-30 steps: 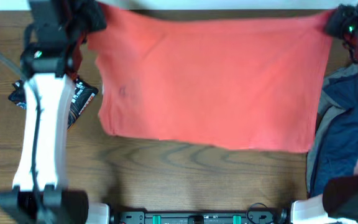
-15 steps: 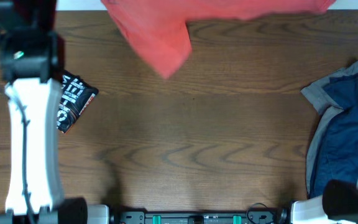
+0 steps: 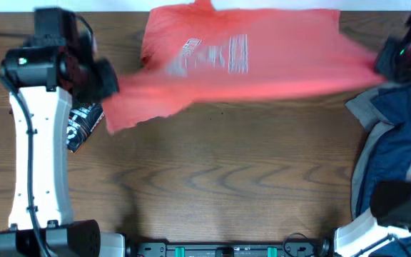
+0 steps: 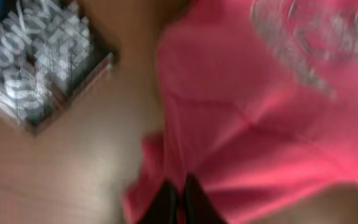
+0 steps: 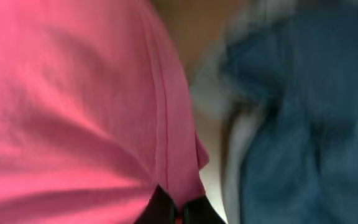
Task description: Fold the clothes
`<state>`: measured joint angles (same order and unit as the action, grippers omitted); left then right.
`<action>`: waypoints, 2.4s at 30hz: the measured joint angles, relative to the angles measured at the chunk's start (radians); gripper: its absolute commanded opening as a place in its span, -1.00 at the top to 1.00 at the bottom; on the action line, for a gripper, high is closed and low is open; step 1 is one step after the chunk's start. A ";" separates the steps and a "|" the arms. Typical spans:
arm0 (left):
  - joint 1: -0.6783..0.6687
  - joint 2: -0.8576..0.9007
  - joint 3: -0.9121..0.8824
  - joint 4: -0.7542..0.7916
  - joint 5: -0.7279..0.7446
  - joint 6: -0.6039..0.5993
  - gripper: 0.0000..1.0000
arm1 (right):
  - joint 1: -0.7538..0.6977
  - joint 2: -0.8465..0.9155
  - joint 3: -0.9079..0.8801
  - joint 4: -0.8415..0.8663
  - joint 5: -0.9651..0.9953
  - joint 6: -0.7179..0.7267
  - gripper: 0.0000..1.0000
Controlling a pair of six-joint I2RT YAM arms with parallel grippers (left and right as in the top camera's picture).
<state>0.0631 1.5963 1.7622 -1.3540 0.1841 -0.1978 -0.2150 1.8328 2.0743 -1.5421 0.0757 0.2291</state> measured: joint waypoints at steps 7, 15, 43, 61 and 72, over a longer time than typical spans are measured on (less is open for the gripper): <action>0.001 -0.019 -0.210 -0.183 -0.003 0.015 0.88 | 0.000 0.035 -0.150 -0.136 0.014 -0.005 0.97; 0.002 -0.172 -0.549 -0.101 -0.008 -0.018 0.88 | 0.000 -0.003 -0.572 0.044 -0.026 -0.027 0.97; 0.002 -0.114 -0.639 0.617 -0.007 -0.091 0.88 | -0.021 -0.220 -0.854 0.663 -0.080 0.007 0.98; 0.006 0.077 -0.640 0.854 0.064 -0.094 -0.33 | -0.021 -0.105 -0.856 0.864 -0.080 0.017 0.17; 0.060 0.064 -0.669 0.608 -0.020 -0.093 -0.54 | -0.021 -0.105 -0.893 0.647 0.018 0.028 0.08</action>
<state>0.1234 1.6604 1.0931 -0.7456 0.1638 -0.2905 -0.2356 1.7275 1.1816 -0.8948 0.0937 0.2569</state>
